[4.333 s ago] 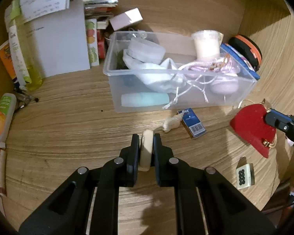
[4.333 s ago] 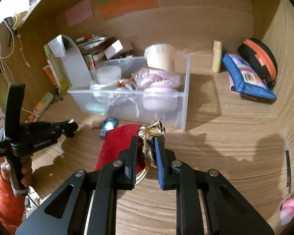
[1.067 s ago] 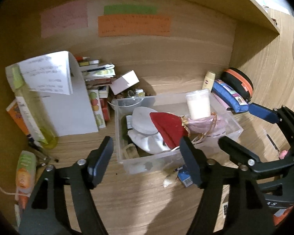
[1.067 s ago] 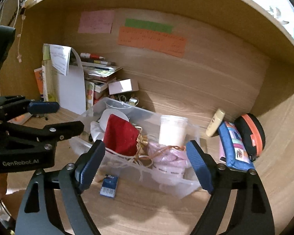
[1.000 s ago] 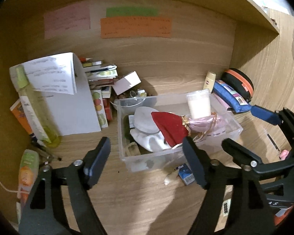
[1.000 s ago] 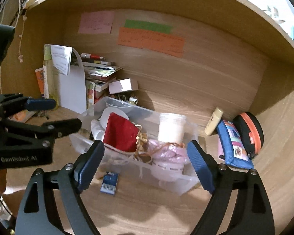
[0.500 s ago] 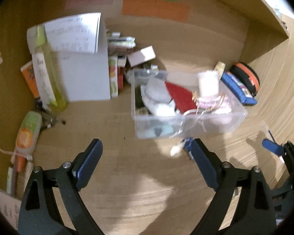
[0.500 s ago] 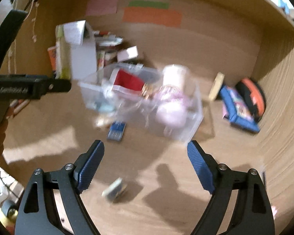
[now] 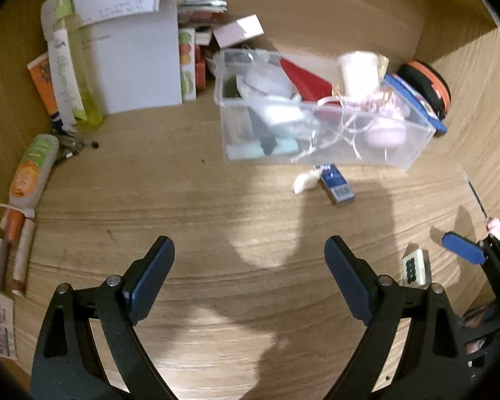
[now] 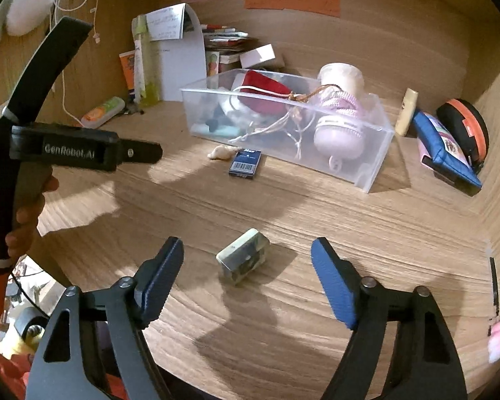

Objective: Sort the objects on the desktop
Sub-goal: 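Grasp the white shell with the left tool while the right tool grasps the clear cube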

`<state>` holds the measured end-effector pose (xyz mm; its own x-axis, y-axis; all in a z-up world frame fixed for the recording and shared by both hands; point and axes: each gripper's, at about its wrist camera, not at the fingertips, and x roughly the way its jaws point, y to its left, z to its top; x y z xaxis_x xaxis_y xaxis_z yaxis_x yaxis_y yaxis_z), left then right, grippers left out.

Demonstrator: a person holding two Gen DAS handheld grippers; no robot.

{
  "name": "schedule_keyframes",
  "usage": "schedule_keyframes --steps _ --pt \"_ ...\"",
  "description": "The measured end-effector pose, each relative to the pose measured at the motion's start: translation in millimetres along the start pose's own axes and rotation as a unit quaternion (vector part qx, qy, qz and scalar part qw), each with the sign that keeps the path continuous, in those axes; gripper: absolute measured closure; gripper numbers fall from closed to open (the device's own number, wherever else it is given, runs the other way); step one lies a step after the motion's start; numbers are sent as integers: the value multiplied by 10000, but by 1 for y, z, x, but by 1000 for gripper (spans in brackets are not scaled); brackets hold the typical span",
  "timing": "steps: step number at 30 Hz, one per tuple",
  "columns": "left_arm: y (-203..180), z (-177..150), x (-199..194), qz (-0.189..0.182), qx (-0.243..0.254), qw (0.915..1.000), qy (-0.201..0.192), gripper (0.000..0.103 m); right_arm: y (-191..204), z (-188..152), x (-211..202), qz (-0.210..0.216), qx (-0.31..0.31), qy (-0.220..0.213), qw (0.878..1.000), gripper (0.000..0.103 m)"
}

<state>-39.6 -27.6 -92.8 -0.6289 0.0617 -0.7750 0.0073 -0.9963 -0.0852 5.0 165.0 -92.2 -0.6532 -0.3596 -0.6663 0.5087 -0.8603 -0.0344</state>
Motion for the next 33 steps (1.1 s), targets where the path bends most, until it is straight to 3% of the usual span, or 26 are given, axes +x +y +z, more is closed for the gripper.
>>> schedule_keyframes --steps 10,13,21,24,29,33 --pt "-15 20 23 73 331 9993 131 11 -2 -5 21 154 79 226 9996 63" --pt "-24 26 32 166 508 9984 188 20 -7 -5 20 244 191 199 9993 72" --pt "-47 40 56 183 898 9951 358 35 -27 -5 18 280 546 131 9980 72" --pt "-53 44 63 140 1003 9938 450 50 -36 -2 15 301 658 103 9973 72" --pt "-61 44 65 116 1116 9928 409 53 -48 1 10 265 771 35 9967 72" --pt "-65 45 67 -2 1140 9926 412 65 -54 5 9 298 840 -7 9960 72"
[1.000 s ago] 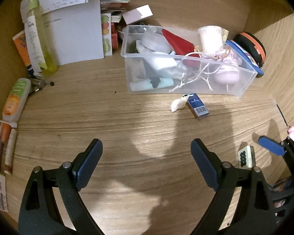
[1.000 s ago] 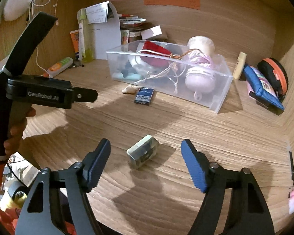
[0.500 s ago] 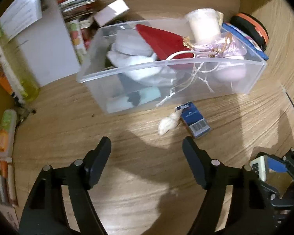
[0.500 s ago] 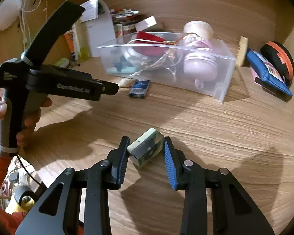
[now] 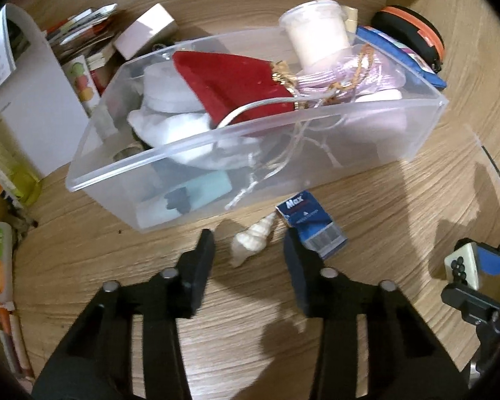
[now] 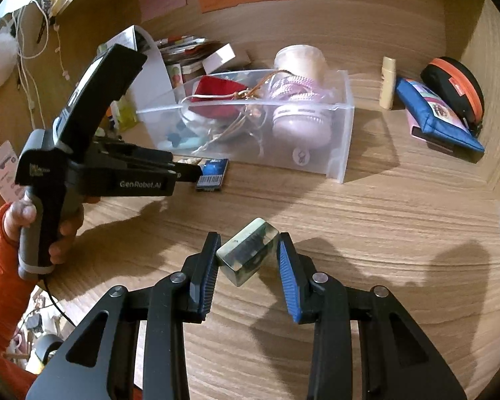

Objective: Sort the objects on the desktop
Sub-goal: 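Grasp the white shell with the left tool while the right tool grasps the clear cube, then carry the shell and clear cube over the bin and lower them in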

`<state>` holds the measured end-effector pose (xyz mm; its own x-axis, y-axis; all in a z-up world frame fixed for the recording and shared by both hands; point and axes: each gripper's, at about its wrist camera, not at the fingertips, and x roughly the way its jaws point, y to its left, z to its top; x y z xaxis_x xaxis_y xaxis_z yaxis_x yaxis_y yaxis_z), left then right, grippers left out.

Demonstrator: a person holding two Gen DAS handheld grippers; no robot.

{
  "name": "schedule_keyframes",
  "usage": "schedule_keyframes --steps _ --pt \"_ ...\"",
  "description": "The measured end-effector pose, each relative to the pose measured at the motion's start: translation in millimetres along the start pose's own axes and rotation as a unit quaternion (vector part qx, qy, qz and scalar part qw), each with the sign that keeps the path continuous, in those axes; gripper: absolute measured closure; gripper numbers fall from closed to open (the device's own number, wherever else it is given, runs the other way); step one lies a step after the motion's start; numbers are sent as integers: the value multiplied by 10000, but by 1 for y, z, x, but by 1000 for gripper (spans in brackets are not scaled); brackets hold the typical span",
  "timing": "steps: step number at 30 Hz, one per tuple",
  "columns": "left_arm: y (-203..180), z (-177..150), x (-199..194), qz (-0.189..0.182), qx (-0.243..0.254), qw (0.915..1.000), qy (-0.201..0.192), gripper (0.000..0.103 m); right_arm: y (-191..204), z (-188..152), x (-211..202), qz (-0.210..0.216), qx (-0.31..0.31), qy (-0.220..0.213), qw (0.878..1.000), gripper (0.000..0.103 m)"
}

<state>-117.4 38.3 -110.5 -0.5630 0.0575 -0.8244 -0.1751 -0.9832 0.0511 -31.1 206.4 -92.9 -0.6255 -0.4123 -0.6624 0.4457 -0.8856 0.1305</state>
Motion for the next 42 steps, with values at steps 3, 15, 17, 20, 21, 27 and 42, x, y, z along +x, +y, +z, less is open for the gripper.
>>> schedule_keyframes --steps 3,15,17,20,21,27,42 --pt "1 2 2 17 -85 10000 -38 68 -1 3 -2 14 8 -33 10000 72" --pt "16 -12 -2 -107 -451 9989 -119 83 -7 17 -10 -44 58 -182 9998 72" --pt "22 -15 -4 -136 -566 9982 -144 83 -8 20 -11 -99 48 -215 9997 72" --pt "30 -21 -13 -164 -690 9972 -254 83 -12 25 -13 -120 100 -256 9996 72" --pt "32 -24 -17 -185 -735 9967 -294 83 -13 26 -13 -132 118 -272 9995 72" --pt "51 -35 -42 -119 -1007 9931 -592 83 -23 37 -19 -196 227 -364 9989 72" --pt "81 -16 -104 -138 -1251 9811 -1467 83 -15 89 -31 -268 -78 -838 9961 72"
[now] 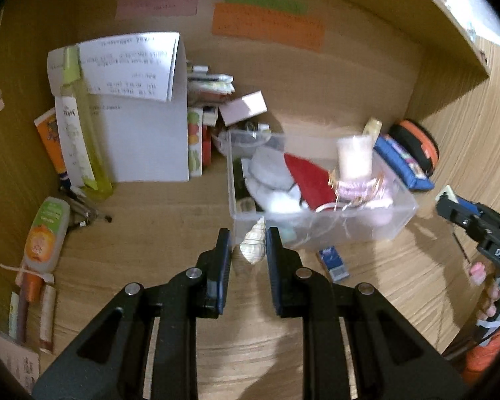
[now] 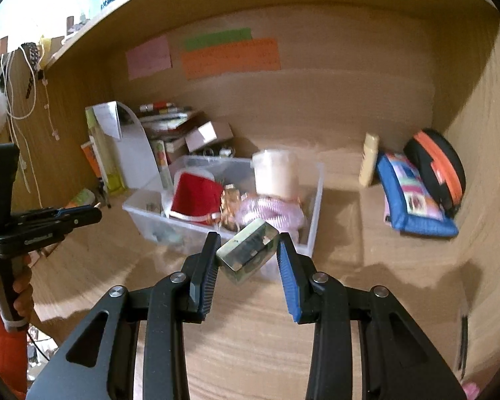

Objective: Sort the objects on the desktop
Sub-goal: 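Carry the shell and clear cube over the bin and lower them in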

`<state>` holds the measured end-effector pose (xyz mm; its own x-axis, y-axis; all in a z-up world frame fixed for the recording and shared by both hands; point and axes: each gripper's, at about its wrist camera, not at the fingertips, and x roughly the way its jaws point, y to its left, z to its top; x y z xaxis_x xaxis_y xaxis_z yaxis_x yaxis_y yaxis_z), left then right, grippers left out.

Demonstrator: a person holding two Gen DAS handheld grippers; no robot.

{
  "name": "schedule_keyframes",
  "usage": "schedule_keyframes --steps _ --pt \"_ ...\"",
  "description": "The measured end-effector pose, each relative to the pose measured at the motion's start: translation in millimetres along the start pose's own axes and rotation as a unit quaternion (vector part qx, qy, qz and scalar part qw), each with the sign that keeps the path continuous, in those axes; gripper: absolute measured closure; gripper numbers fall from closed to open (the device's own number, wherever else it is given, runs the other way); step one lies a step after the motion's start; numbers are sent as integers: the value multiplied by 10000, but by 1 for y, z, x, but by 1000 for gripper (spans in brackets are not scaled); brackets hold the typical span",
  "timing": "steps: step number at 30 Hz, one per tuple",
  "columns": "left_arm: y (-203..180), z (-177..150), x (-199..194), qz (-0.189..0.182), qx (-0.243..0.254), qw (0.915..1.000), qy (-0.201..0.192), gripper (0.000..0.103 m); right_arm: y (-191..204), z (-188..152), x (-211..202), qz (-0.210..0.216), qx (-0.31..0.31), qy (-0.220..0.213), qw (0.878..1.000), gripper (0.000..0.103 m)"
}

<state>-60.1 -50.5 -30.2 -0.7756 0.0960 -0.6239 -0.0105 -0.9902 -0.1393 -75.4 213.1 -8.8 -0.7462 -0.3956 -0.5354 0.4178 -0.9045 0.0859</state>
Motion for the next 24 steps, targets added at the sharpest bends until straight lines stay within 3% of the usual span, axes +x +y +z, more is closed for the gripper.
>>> schedule_keyframes --steps 11,17,24 --pt "-3 31 -2 -96 -23 9993 -359 83 18 38 27 146 -324 -129 9993 72" --pt "-4 43 16 -209 -9 9994 -292 83 28 56 48 195 -509 -157 9984 72" --pt "-10 48 49 -364 111 9993 -8 83 31 50 85 325 -427 108 9985 72"
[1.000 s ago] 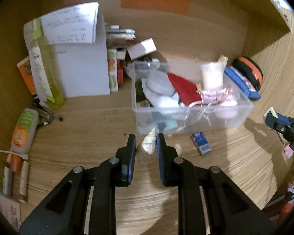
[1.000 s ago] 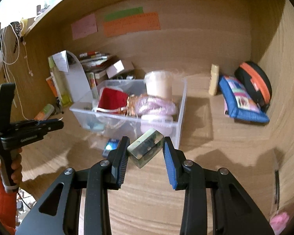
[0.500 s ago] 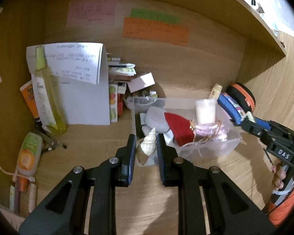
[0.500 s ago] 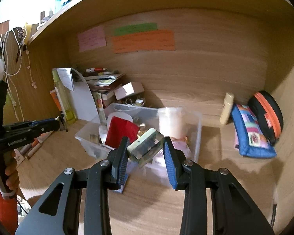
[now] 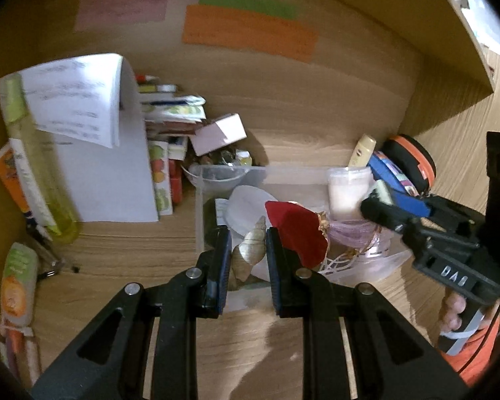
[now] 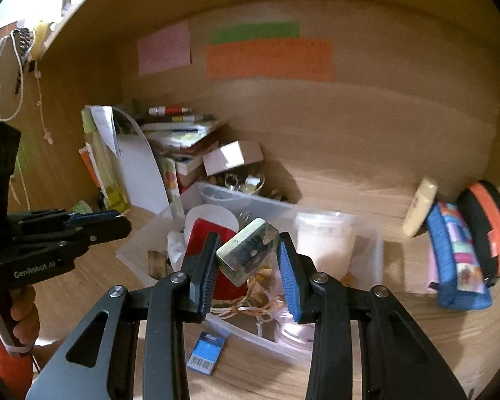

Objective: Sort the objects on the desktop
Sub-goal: 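Carry the shell and clear cube over the bin and lower them in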

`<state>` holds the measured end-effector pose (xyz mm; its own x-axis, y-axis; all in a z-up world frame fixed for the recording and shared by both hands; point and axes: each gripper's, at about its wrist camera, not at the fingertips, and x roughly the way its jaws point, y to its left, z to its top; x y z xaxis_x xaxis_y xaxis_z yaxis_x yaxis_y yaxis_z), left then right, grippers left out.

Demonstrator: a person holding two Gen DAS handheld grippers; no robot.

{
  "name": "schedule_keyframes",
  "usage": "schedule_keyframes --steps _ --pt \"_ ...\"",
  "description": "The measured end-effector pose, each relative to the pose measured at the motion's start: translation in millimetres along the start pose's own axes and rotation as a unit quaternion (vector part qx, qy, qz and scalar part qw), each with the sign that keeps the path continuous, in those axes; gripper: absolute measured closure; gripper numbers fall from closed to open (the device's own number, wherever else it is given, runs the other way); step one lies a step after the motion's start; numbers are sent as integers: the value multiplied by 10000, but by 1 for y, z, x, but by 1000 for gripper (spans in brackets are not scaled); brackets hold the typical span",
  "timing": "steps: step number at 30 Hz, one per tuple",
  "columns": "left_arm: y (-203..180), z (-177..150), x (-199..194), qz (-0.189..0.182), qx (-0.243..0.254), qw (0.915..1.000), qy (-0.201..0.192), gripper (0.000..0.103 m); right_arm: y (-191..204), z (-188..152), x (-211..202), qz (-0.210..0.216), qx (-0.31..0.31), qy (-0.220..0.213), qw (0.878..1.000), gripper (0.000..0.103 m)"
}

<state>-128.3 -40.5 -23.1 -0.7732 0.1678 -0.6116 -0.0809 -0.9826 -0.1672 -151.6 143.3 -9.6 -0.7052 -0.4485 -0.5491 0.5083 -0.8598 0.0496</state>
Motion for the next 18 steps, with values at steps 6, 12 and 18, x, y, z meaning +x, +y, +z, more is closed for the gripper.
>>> schedule_keyframes --steps 6,12,18 --pt "-4 -1 27 -134 128 9996 226 83 -1 -10 25 -2 -28 268 9996 72" --pt "-1 -4 37 59 78 9996 276 83 -1 -15 32 -50 -44 376 9993 71" --pt "4 -6 42 49 2 9992 390 83 6 -15 35 -165 -138 322 9993 71"
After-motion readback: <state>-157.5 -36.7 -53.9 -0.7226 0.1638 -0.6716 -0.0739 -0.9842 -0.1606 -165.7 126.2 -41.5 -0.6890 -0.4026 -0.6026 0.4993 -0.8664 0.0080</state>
